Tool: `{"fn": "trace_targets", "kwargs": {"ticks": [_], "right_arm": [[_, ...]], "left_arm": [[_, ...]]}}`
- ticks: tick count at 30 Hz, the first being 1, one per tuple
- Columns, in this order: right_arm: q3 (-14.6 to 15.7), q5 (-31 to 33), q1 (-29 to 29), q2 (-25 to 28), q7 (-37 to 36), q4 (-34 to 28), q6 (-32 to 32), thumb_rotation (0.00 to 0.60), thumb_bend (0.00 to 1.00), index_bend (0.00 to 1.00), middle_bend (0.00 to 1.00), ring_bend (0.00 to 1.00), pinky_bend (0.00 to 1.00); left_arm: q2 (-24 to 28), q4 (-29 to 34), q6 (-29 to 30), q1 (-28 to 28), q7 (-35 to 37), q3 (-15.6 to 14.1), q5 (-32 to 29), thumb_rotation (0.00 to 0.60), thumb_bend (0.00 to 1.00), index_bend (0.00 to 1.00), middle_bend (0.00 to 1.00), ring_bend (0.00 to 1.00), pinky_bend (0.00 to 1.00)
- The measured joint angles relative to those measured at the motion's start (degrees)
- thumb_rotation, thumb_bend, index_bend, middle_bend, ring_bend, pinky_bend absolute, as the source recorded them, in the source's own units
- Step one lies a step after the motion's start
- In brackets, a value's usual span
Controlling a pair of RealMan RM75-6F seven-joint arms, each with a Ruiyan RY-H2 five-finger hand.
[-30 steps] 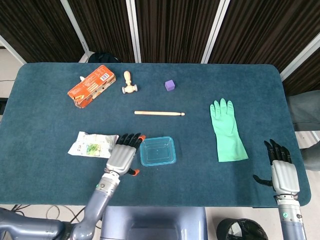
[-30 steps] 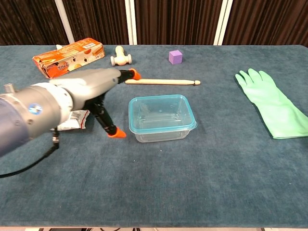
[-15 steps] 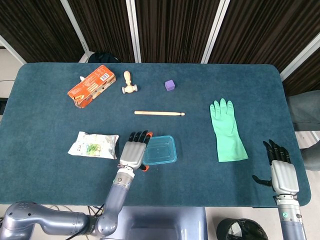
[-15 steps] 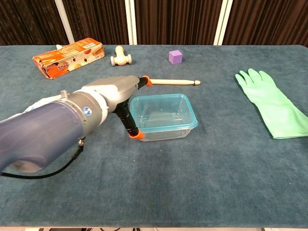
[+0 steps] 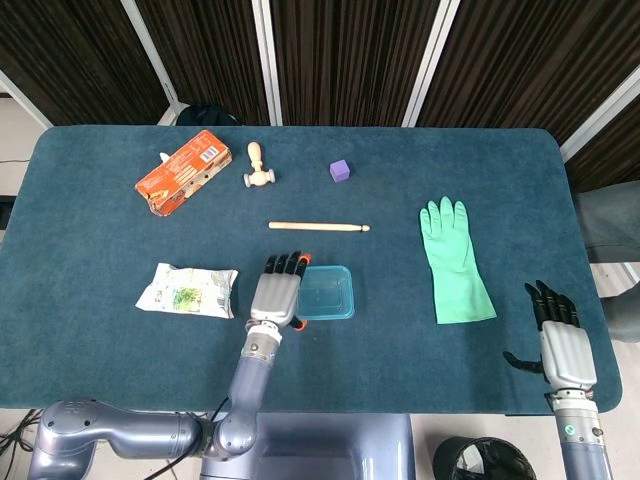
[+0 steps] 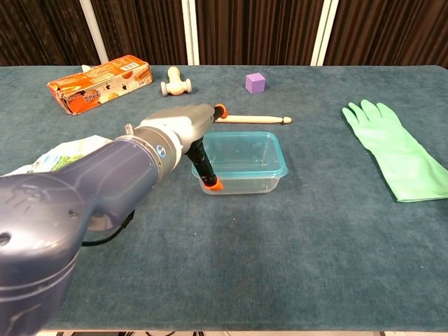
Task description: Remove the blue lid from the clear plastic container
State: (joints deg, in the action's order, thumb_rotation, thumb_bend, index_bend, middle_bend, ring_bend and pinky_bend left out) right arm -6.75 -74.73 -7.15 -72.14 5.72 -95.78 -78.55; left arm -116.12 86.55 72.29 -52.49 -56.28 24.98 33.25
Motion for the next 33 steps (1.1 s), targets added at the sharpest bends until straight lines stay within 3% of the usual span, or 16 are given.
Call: {"fn": "trace_targets", "kwargs": {"ticks": [16,33], "right_arm": [[0.07,0.53,-0.12,0.16,0.11,-0.23,0.51,0.6,0.11,0.0,0.0,0.0,0.0],[0.04,0.99,-0.18,0.41,-0.17,-0.76,0.84,0.6,0.11,0.0,0.0,0.0,0.0]], "left_arm": [[-0.05,-4.47,-5.93,-5.95,-2.21,2.72,-5.29,0.6,0.04,0.0,0.0,0.0,0.0],[-1.63,-5.69,-3.42,-12.34,-6.39,7.84,-16.24,0.6,0.06,0.0,0.0,0.0,0.05]]}}
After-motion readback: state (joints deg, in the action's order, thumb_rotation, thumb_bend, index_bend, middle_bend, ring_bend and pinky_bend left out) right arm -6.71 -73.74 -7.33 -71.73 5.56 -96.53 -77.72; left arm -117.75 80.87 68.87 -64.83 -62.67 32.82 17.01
